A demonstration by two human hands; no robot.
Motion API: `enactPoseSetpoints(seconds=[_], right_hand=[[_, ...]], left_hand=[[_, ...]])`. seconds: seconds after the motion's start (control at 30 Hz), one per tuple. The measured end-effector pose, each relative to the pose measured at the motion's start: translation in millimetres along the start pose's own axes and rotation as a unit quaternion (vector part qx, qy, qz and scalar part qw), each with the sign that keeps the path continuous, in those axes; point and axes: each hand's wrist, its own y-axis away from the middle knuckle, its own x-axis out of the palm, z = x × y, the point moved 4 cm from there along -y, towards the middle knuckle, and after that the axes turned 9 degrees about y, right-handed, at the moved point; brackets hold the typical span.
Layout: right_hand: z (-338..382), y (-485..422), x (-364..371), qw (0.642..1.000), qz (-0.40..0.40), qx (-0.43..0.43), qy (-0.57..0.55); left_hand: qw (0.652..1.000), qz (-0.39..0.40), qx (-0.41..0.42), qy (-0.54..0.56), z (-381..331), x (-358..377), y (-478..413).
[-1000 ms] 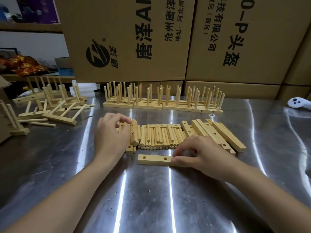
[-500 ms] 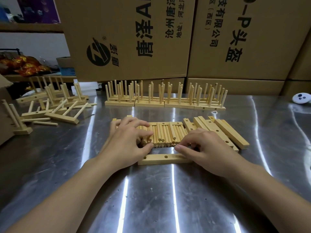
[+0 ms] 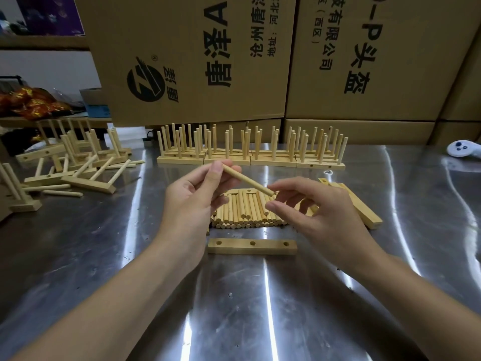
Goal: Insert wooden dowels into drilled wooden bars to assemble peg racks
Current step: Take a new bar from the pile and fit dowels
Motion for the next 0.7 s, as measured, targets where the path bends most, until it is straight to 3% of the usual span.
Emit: enactPoseSetpoints(seconds=[0.27,0.43,0.57,0.7], right_hand=[[12.7,0.2,-6.3,0.997,-0.073,-0.02,-0.004],[11.2,0.6,-5.9,0.998,-0.061,-0.005,0.013],[8.3,-0.1,1.5,0.996,0.008,-0.007,0.094],[3.8,-1.3,4.0,0.999,0.022,0.01,0.04]], left_hand=[[0.994,0.038,-0.055,0.082,12.8,3.5,-1.0],[0.992,0.082,-0.071,0.059,18.3,8.9,2.8],[0.986,0.145,0.025,-0.08,10.5,14.3,8.6],[0.94,0.199,0.108,-0.255,3.4,16.6,8.1]])
